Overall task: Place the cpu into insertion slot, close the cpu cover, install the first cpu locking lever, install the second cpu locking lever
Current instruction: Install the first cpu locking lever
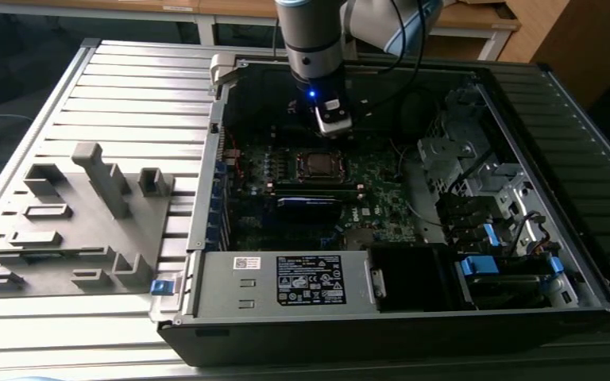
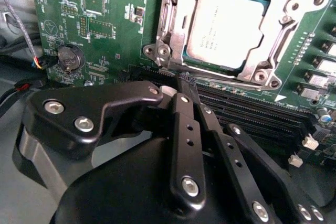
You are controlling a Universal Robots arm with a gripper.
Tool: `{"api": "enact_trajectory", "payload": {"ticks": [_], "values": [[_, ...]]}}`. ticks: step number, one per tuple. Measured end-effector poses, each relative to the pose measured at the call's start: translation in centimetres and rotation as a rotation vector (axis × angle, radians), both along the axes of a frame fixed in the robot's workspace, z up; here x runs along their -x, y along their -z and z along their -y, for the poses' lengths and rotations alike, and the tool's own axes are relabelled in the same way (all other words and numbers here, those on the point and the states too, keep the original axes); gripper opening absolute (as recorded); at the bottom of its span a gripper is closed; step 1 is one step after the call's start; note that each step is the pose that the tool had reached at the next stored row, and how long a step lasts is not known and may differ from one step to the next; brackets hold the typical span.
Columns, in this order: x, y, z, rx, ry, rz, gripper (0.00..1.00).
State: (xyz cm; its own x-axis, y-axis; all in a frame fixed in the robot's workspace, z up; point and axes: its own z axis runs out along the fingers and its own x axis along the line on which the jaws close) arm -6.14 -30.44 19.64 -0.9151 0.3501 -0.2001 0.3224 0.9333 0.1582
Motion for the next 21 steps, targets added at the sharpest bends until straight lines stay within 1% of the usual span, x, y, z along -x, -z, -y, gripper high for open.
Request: {"api": "enact_trajectory", "payload": {"ticks": [3,7,13,17,21], "values": [[0.0,0.07,0.11,0.0001,0.0,0.0048,0.11],[0.0,0.16,0.22,0.0004,0.0,0.0094,0.11],[-0.02,0.22,0.26,0.0005,0.0,0.0099,0.11],[-0.42,0.23,0.26,0.0004,0.001,0.0101,0.11],[-0.51,0.32,0.26,0.0008,0.006,0.0099,0.11]]}}
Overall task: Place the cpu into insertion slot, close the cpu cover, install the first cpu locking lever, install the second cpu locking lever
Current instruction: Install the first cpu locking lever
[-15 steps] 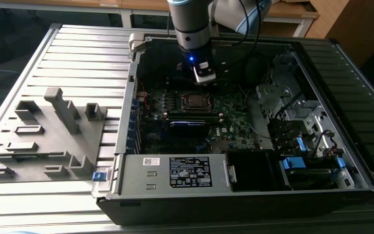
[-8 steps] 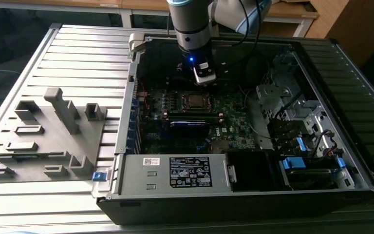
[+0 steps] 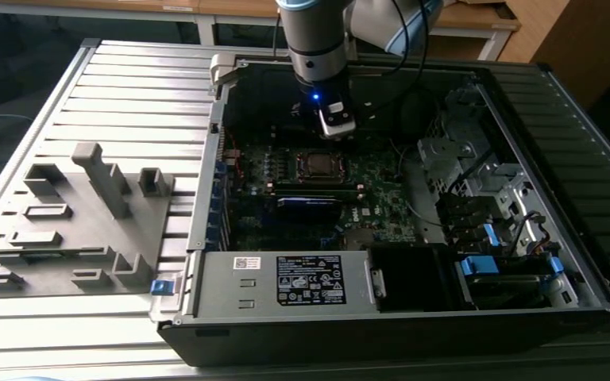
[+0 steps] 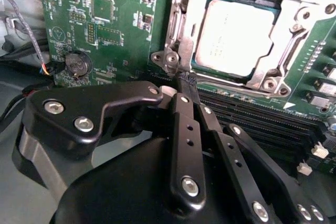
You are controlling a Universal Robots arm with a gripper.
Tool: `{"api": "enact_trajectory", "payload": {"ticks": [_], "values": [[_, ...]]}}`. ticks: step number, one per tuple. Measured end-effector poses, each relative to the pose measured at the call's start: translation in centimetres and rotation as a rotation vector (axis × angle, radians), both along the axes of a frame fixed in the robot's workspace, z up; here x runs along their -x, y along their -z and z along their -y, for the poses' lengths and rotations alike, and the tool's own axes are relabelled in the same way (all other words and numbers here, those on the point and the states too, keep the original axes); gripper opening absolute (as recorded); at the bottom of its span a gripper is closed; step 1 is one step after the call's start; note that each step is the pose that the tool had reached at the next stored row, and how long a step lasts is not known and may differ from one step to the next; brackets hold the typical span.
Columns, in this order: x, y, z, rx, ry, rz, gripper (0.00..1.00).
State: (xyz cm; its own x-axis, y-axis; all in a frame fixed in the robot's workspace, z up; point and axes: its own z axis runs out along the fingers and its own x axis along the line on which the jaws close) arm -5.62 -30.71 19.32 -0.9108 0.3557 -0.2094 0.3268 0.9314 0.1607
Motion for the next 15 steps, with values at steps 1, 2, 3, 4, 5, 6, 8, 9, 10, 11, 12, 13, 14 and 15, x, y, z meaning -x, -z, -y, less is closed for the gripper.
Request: {"api": "enact_trajectory", "payload": {"ticks": [1,2,3,4,5,6,8,9,10,11,12,13,14,15], "values": [[-0.02,0.09,-0.03,-0.0017,0.0,0.0012,0.11],[-0.03,0.09,-0.03,-0.0014,0.0,0.001,0.11],[-0.02,0.07,-0.02,-0.001,0.0,0.0007,0.11],[-0.02,0.06,-0.01,-0.0006,0.0,0.0004,0.11],[-0.01,0.04,-0.01,-0.0004,0.0,0.0003,0.11],[-0.01,-0.01,0.0,-0.0002,0.0,0.0001,0.11],[-0.01,-0.15,-0.01,-0.0005,0.0,0.0003,0.11],[-0.01,-0.29,-0.01,-0.0004,0.0,0.0003,0.11],[-0.01,-0.44,-0.01,-0.0005,0.0,0.0002,0.11],[-0.01,-0.62,-0.01,-0.0004,0.0,0.0001,0.11],[-0.01,-0.83,-0.01,-0.0006,0.0,0.0002,0.11],[-0.01,-1.07,-0.01,-0.0005,0.0,0.0,0.11],[-0.01,-1.33,-0.01,-0.0004,0.0,-0.0002,0.11],[-0.01,-1.58,-0.01,-0.0004,0.0,-0.0002,0.11]]}}
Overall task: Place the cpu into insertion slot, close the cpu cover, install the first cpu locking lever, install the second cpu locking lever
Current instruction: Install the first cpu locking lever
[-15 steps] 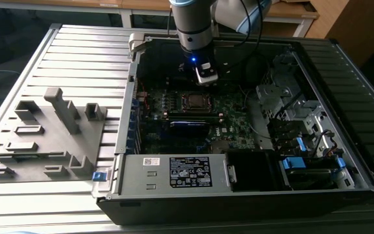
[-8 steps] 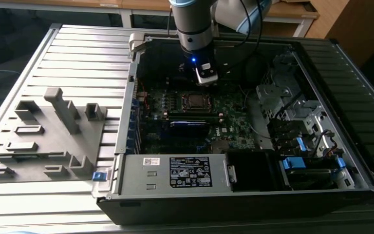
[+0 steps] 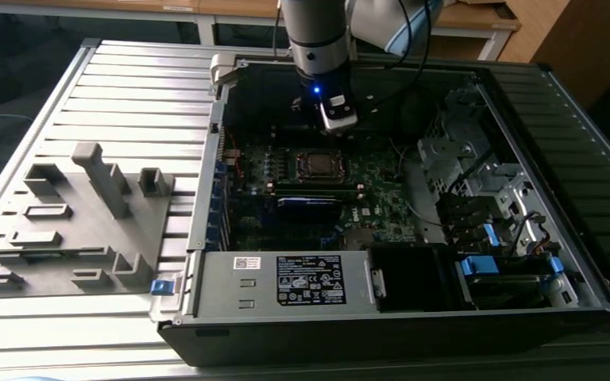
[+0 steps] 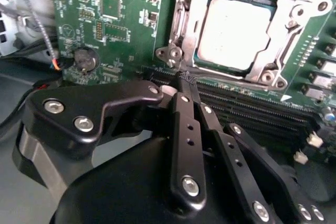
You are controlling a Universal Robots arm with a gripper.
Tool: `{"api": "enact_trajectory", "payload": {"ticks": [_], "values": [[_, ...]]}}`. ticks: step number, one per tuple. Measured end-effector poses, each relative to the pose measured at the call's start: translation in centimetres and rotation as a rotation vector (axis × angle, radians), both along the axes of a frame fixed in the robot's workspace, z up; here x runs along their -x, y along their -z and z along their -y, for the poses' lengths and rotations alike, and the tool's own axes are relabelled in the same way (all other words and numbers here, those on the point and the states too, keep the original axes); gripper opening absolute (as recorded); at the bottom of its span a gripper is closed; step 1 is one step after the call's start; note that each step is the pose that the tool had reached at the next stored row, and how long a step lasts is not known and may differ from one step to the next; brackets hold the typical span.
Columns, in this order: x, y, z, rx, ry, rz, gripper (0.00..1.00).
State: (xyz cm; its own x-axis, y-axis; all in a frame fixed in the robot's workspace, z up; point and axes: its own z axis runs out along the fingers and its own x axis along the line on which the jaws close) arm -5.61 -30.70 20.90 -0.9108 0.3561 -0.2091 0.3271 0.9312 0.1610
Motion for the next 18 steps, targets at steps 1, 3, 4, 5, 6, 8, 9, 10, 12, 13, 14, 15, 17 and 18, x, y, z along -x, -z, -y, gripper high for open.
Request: {"api": "enact_trajectory", "payload": {"ticks": [1,3,4,5,6,8,9,10,12,13,14,15,17,18], "values": [[0.0,-0.26,0.0,0.0,0.0,-0.0001,0.11],[0.0,-0.68,0.0,0.0,0.0,-0.0004,0.11],[0.0,-0.77,0.0,0.0,0.0,-0.0004,0.11],[-0.01,-0.78,0.0,-0.0001,0.0,-0.0003,0.11],[-0.01,-0.77,0.0,-0.0002,0.0,-0.0003,0.11],[-0.02,-0.78,0.0,-0.0002,0.0,-0.0003,0.11],[-0.03,-0.77,0.0,-0.0002,0.0,-0.0026,0.11],[-0.05,-0.76,0.0,0.0011,0.0,-0.0135,0.11],[-0.08,-0.74,-0.03,0.0077,0.0,-0.0427,0.11],[-0.09,-0.72,-0.04,0.0116,0.0,-0.0584,0.11],[-0.1,-0.72,-0.04,0.0167,0.0,-0.0761,0.11],[-0.1,-0.71,-0.05,0.0218,-0.001,-0.0929,0.11],[-0.11,-0.69,-0.05,0.0333,-0.001,-0.1248,0.11],[-0.12,-0.68,-0.06,0.0398,-0.001,-0.1396,0.11]]}}
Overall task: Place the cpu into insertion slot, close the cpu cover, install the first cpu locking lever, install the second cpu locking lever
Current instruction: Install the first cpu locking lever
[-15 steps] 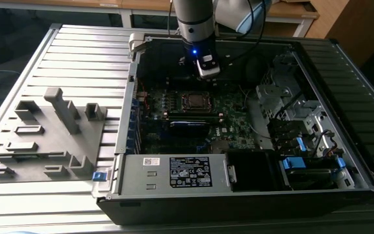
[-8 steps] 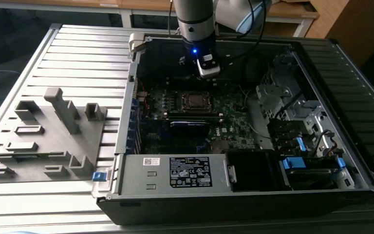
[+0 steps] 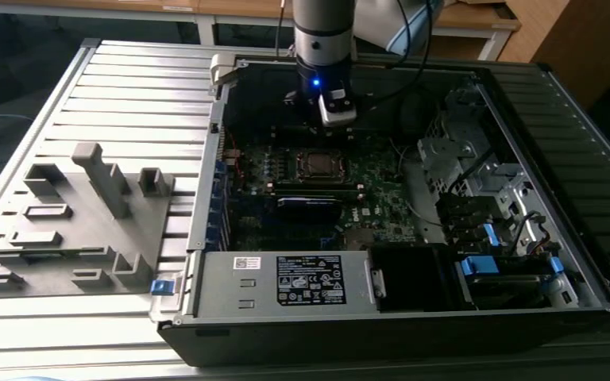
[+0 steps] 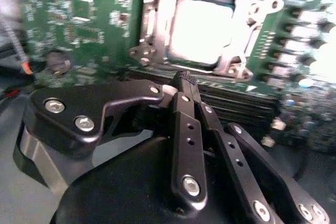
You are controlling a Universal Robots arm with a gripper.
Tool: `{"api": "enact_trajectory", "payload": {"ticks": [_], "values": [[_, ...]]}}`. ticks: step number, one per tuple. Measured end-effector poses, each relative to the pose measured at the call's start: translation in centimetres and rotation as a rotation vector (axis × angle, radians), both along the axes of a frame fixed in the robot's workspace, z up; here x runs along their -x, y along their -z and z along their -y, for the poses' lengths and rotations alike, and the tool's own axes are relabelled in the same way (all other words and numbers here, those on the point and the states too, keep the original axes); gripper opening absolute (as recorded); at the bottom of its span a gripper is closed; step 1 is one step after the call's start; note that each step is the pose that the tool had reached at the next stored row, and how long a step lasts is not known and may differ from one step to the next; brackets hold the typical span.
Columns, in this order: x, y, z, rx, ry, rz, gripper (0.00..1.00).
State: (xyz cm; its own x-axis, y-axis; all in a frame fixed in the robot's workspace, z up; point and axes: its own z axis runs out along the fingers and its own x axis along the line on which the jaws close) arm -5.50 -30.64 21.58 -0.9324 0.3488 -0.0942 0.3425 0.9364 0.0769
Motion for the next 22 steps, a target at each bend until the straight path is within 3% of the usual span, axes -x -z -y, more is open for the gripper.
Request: {"api": "enact_trajectory", "payload": {"ticks": [2,4,9,22], "values": [[0.0,0.02,-0.01,0.0147,-0.001,-0.0303,0.11],[0.0,0.03,-0.01,0.0294,-0.002,-0.0559,0.11],[0.0,0.03,-0.01,0.0311,-0.005,-0.0571,0.11],[-0.07,0.11,-0.02,0.0364,-0.19,-0.0541,0.11]]}}
